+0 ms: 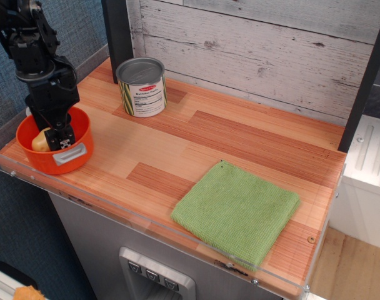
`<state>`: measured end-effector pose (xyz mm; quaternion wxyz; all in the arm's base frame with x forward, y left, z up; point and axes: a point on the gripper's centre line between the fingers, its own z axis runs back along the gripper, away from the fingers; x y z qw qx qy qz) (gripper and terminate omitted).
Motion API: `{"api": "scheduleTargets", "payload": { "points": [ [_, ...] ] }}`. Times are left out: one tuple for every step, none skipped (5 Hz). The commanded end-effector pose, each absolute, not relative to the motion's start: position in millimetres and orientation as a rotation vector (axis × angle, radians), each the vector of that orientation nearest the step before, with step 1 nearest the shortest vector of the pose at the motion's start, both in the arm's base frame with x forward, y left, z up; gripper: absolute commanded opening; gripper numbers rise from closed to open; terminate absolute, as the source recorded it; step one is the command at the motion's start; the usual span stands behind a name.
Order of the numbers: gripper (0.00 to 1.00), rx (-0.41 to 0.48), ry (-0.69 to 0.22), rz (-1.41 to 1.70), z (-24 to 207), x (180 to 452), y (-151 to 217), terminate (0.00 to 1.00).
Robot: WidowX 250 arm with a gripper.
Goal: Put the potato on top of the napkin.
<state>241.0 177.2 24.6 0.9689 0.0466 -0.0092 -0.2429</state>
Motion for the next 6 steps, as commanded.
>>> {"api": "scheduleTargets", "payload": {
  "points": [
    [0.00, 0.141, -0.040, -0.498, 43, 245, 179, 0.00],
    [0.00, 0.154, -0.053, -0.480, 55, 244, 181, 0.00],
    [0.00, 0.159, -0.053, -0.467, 67, 245, 182, 0.00],
    [0.00, 0.186, -0.082, -0.447, 94, 245, 180, 0.00],
    [0.00, 0.203, -0.111, -0.461, 115, 250, 168, 0.00],
    [0.00, 0.226, -0.112, -0.490, 125, 258, 144, 0.00]
  ]
}}
